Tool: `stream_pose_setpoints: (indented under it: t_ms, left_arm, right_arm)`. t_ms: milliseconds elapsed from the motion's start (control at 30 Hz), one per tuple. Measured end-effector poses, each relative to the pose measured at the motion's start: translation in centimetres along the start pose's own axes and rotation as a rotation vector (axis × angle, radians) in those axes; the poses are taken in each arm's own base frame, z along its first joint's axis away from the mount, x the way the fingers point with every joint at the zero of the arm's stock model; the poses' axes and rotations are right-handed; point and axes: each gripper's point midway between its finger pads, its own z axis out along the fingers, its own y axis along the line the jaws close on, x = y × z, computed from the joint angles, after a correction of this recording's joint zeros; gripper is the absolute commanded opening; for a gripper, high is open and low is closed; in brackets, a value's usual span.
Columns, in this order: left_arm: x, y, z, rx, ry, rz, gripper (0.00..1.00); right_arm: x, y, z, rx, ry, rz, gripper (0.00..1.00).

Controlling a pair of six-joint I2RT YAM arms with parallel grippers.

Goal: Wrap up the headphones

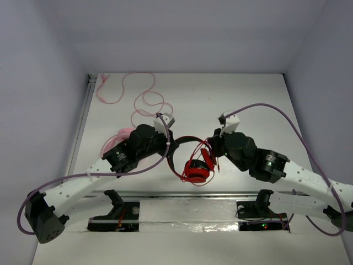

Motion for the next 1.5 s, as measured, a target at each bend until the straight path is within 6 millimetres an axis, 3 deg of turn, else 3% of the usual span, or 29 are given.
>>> stream_pose_setpoints:
  t_ms: [133, 300, 500, 600, 833, 967, 1100, 1433, 1500]
  left_arm:
    - [-1.1, -0.1, 0.0, 0.016, -0.038, -0.016, 0.00]
    - [-2.2, 0.1, 0.3, 0.017, -0.090, -0.024, 0.00]
    - [-3.2, 0.3, 0.6, 0.003, -0.140, -0.035, 0.00]
    - [-4.2, 0.0, 0.9, 0.013, -0.176, -0.056, 0.00]
    - [-5.4, -0.4, 1.8, 0.029, -0.222, -0.095, 0.00]
    - [-5.8, 0.1, 1.9, -0.001, -0.243, -0.111, 0.00]
    - [-6.7, 1.1, 1.8, -0.068, -0.276, -0.127, 0.00]
    - [-5.5, 2.0, 3.1, -0.151, -0.253, -0.123, 0.00]
    - [-5.2, 2.3, 3.4, -0.166, -0.243, -0.126, 0.00]
  right_arm:
    - [-0.5, 0.1, 0.2, -0.033, -0.037, 0.076, 0.00]
    - [-0.3, 0.2, 1.1, -0.048, -0.062, 0.166, 0.08]
    - [-0.3, -1.6, 1.8, -0.025, -0.101, 0.268, 0.20]
    - [-1.1, -2.5, 1.5, -0.026, -0.135, 0.310, 0.25]
    - [-1.4, -2.5, 1.0, -0.067, -0.161, 0.357, 0.25]
    - [-0.5, -2.6, 0.8, -0.077, -0.149, 0.379, 0.41]
    - [-0.3, -2.9, -0.4, -0.088, -0.151, 0.404, 0.44]
    - [0.5, -4.6, -2.6, -0.033, -0.118, 0.426, 0.60]
    - [0.4, -5.3, -3.0, 0.004, -0.118, 0.430, 0.68]
